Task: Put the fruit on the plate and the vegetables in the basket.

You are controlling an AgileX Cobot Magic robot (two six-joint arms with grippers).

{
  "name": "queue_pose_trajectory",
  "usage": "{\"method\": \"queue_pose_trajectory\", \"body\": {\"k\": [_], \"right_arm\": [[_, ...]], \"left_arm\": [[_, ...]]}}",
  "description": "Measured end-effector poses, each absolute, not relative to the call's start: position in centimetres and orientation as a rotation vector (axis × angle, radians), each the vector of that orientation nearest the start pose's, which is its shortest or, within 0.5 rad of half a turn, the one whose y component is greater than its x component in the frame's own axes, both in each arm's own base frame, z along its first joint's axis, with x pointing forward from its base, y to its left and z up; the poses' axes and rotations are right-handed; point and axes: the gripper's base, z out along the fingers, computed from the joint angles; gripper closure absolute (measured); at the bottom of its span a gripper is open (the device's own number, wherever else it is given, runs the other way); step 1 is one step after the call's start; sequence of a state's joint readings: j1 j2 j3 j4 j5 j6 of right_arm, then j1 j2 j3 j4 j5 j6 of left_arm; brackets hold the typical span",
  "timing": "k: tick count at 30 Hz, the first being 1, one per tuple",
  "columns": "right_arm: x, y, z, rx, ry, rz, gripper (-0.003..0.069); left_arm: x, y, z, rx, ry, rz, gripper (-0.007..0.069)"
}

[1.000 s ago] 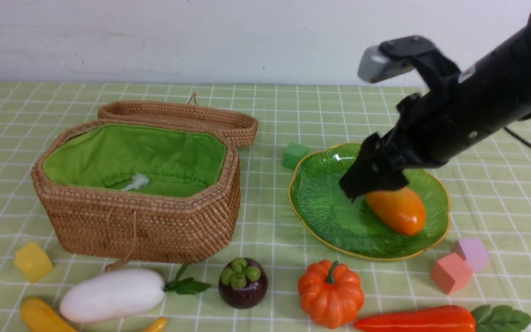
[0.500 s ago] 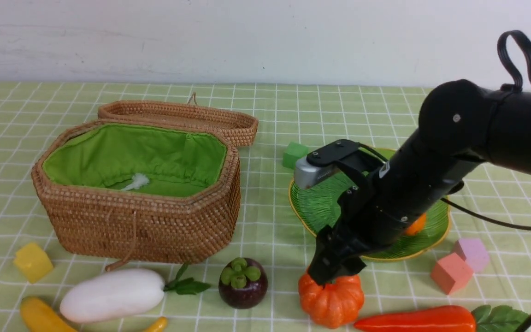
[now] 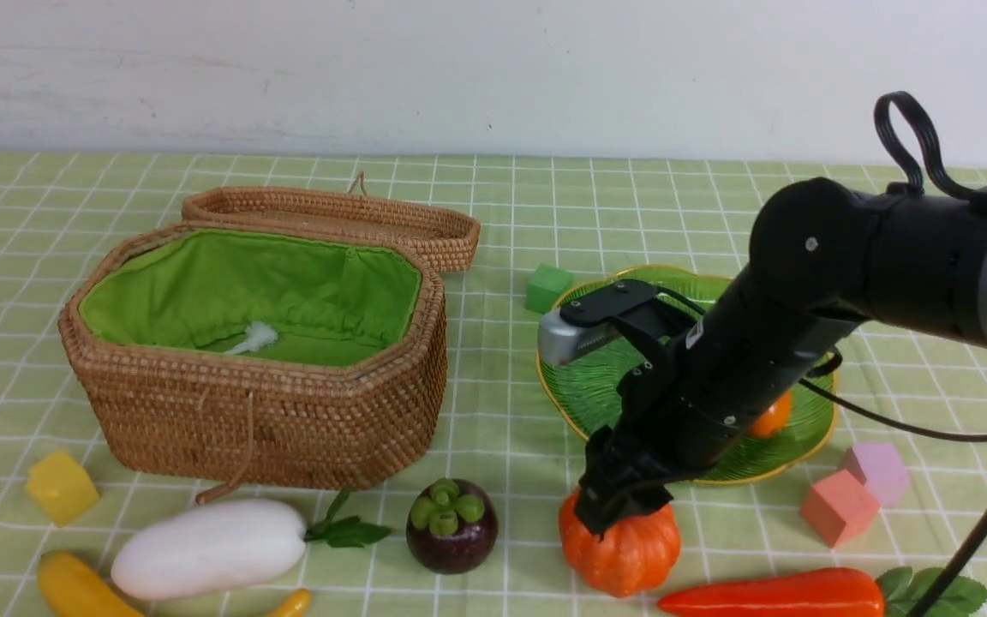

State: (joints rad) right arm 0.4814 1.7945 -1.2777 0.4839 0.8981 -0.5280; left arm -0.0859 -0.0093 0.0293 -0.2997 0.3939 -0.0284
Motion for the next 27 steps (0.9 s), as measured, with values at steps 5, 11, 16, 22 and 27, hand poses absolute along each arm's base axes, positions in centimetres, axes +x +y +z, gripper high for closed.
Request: {"method": "queue_pose_trajectory", "body": {"k": [5,11,16,22,27], "right_arm": [[30.7,19.6,22.8,-1.042,2.627,0.567,0.0293],[30.9,19.2,24.1,-1.012,2.594,0.497,0.023],[31.0,19.1,23.7,-1.027,2.602,0.466,0.0197],[31.4,19.4,22.3,-1.023,2.639,0.476,0.0197],[31.7,19.6,21.3,-1.013,2.664,0.495,0.0239]], "left_arm": [[5.1,-1.5,17.0,-0.13,1.892,-0.375,0.0386],[5.1,-1.5,17.0,-0.13,1.892,-0.375,0.0386],[5.1,-1.5,17.0,-0.13,1.892,-0.375,0.0386],[5.1,-1.5,17.0,-0.13,1.892,-0.375,0.0386],[5.1,-1.5,17.0,-0.13,1.892,-0.375,0.0386]]}}
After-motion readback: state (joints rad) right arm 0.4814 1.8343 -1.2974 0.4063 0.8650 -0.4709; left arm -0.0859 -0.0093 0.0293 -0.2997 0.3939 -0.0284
